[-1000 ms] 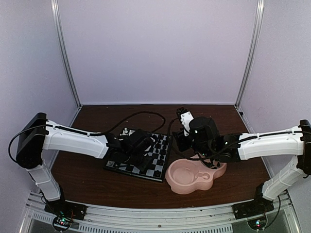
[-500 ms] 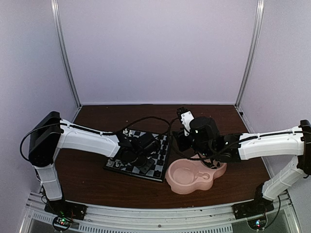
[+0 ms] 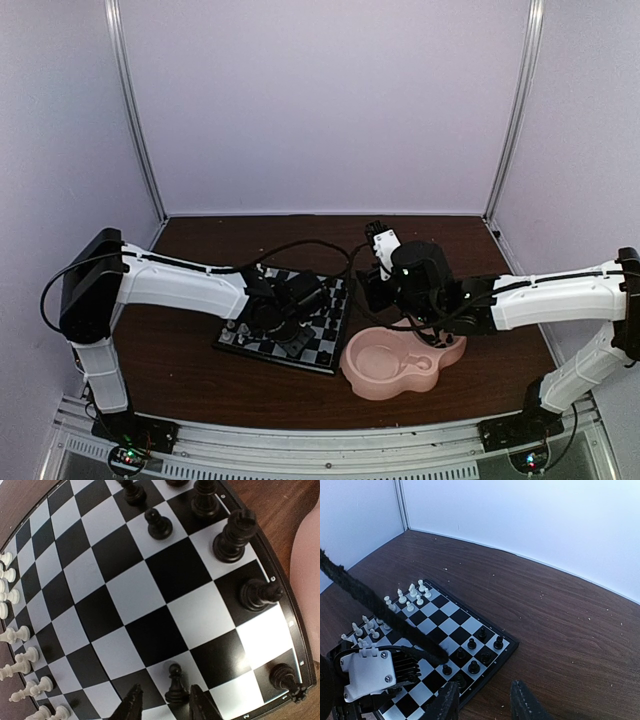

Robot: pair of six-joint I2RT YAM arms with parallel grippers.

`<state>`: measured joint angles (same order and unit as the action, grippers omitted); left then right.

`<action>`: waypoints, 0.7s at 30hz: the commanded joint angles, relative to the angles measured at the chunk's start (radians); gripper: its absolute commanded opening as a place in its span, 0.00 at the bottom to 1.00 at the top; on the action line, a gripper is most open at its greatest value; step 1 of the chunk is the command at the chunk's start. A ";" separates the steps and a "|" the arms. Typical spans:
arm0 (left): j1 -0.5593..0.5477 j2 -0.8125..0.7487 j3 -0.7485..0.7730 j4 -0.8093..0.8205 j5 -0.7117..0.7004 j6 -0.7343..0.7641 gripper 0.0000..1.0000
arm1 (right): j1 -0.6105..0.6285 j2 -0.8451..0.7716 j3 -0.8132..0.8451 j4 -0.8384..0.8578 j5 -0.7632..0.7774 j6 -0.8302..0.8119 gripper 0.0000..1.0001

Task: Set up the chess pieces on the board
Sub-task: Pick up the pawn from the chessboard.

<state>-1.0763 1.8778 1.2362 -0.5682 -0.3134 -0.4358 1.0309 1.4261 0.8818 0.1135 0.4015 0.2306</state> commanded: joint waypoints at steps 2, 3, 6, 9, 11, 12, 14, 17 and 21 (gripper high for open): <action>0.002 0.013 0.023 -0.005 0.009 0.037 0.30 | -0.003 -0.024 -0.012 0.018 0.019 -0.013 0.37; 0.001 0.013 0.022 -0.001 0.017 0.040 0.28 | -0.003 -0.023 -0.011 0.018 0.018 -0.012 0.37; 0.001 0.015 0.023 0.000 0.033 0.040 0.26 | -0.003 -0.021 -0.008 0.017 0.011 -0.012 0.38; 0.001 0.014 0.023 0.000 0.028 0.042 0.26 | -0.003 -0.018 -0.008 0.016 0.008 -0.014 0.37; 0.001 0.021 0.026 -0.001 0.034 0.042 0.27 | -0.003 -0.015 -0.002 0.010 -0.003 -0.014 0.38; 0.001 0.024 0.028 -0.004 0.036 0.043 0.27 | -0.003 -0.015 0.000 0.008 -0.008 -0.014 0.37; 0.002 0.029 0.029 -0.006 0.030 0.044 0.28 | -0.003 -0.015 0.000 0.008 -0.013 -0.013 0.37; 0.006 0.037 0.033 -0.010 0.037 0.042 0.28 | -0.003 -0.019 -0.001 0.006 -0.017 -0.013 0.38; 0.011 0.040 0.035 -0.015 0.037 0.037 0.29 | -0.003 -0.026 -0.005 0.008 -0.020 -0.013 0.37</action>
<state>-1.0752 1.8984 1.2465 -0.5777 -0.2878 -0.4065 1.0309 1.4258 0.8806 0.1165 0.3889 0.2260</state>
